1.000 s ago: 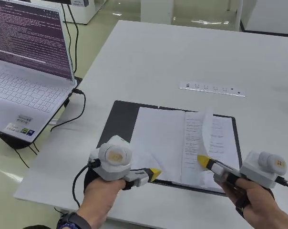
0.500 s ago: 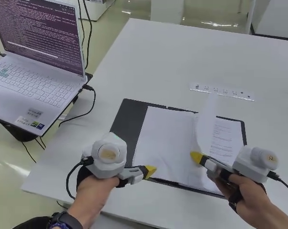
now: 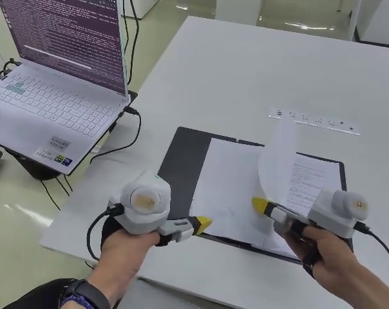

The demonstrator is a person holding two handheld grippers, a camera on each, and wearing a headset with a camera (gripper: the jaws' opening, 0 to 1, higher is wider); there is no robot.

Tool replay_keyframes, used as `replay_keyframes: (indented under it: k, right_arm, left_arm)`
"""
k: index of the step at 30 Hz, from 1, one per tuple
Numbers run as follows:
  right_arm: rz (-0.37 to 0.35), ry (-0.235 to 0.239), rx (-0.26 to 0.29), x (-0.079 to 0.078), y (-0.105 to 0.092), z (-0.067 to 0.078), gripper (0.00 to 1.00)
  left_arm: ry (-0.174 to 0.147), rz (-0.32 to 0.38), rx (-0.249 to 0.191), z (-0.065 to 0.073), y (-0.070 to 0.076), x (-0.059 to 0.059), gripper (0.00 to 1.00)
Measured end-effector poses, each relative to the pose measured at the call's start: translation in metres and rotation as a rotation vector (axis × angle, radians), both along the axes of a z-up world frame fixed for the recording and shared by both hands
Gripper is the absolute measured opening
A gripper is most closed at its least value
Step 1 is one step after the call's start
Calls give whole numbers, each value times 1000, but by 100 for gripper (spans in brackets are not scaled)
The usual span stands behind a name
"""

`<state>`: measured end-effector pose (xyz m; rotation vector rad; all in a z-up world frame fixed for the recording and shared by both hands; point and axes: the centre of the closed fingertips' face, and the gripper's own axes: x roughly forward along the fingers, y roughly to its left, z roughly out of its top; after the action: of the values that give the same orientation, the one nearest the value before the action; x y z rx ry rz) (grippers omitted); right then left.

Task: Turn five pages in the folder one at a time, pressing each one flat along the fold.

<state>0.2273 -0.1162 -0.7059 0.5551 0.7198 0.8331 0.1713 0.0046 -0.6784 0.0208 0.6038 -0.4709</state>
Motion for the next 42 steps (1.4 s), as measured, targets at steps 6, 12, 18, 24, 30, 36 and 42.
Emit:
replay_keyframes:
  k: [6, 12, 18, 24, 30, 36, 42]
  right_arm:
    - [20, 16, 8, -1, 18, -3, 0]
    - [34, 37, 12, -1, 31, -11, 0]
    - [38, 58, 26, 2, 47, -15, 0]
    - [45, 75, 38, 4, 63, -20, 0]
    - [59, 100, 33, -1, 74, -29, 0]
    - [79, 132, 14, -8, 83, -40, 0]
    - [86, 160, -2, -13, 89, -52, 0]
  left_arm:
    - [4, 17, -5, -1, 8, -1, 73]
    - [5, 30, -12, 0, 13, -1, 73]
    - [4, 40, -17, 0, 17, 0, 73]
    - [7, 38, -17, -1, 17, 0, 73]
    - [12, 42, -23, -2, 18, 1, 73]
    - [14, 48, -27, -2, 20, 1, 73]
    - [24, 49, -31, -5, 21, -1, 73]
